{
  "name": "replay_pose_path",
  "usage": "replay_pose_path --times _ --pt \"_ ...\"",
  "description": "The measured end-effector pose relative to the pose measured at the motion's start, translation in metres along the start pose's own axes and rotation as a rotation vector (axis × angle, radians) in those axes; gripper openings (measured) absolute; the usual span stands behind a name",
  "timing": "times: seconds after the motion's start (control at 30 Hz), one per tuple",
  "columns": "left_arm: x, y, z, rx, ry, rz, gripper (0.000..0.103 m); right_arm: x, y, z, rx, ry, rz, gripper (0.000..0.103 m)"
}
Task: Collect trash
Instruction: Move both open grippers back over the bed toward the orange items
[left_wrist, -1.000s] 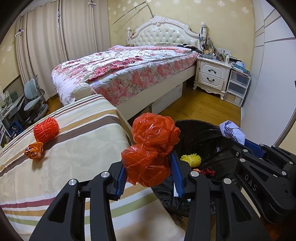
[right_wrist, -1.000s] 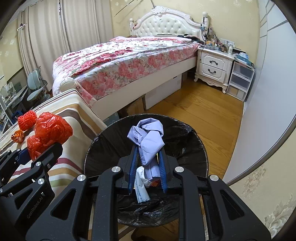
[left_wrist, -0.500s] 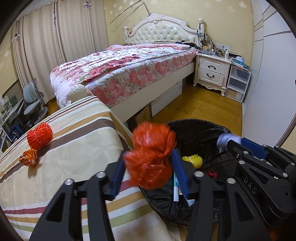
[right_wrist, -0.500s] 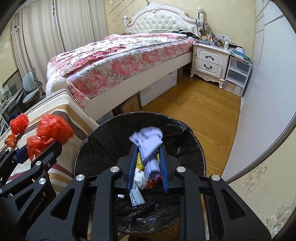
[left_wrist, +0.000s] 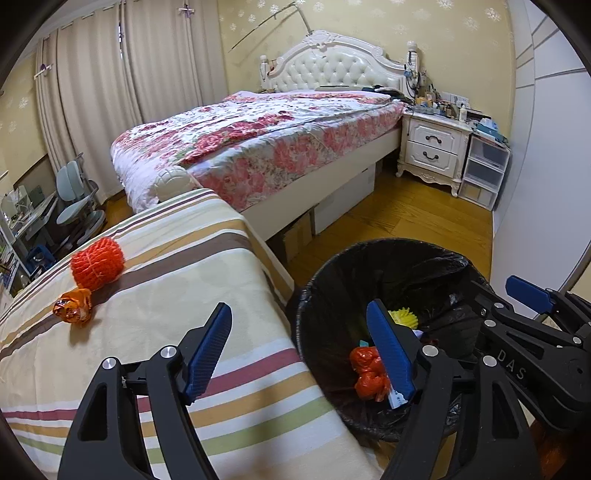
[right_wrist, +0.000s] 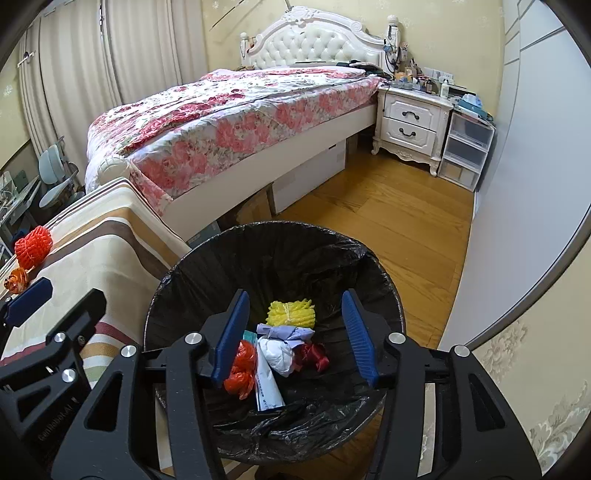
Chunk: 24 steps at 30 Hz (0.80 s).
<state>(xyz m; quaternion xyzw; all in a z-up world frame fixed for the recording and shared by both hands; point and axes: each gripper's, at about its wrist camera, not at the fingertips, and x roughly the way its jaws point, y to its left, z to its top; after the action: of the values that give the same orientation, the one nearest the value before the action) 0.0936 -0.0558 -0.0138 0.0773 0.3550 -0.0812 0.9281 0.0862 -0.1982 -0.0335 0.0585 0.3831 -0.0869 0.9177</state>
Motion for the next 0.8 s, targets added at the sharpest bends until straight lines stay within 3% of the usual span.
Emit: replay_pose_path --times 0.3,0.8 --pt "-0.01 0.041 -0.009 -0.053 -0.003 0.096 0.074 -0.002 0.032 0.001 -0.038 0.005 0.051 0.06" --pt "-0.014 0.14 -0.04 -0.187 0.055 0.282 0.075 -0.001 0.125 -0.002 -0.175 0.04 0.183 0.067"
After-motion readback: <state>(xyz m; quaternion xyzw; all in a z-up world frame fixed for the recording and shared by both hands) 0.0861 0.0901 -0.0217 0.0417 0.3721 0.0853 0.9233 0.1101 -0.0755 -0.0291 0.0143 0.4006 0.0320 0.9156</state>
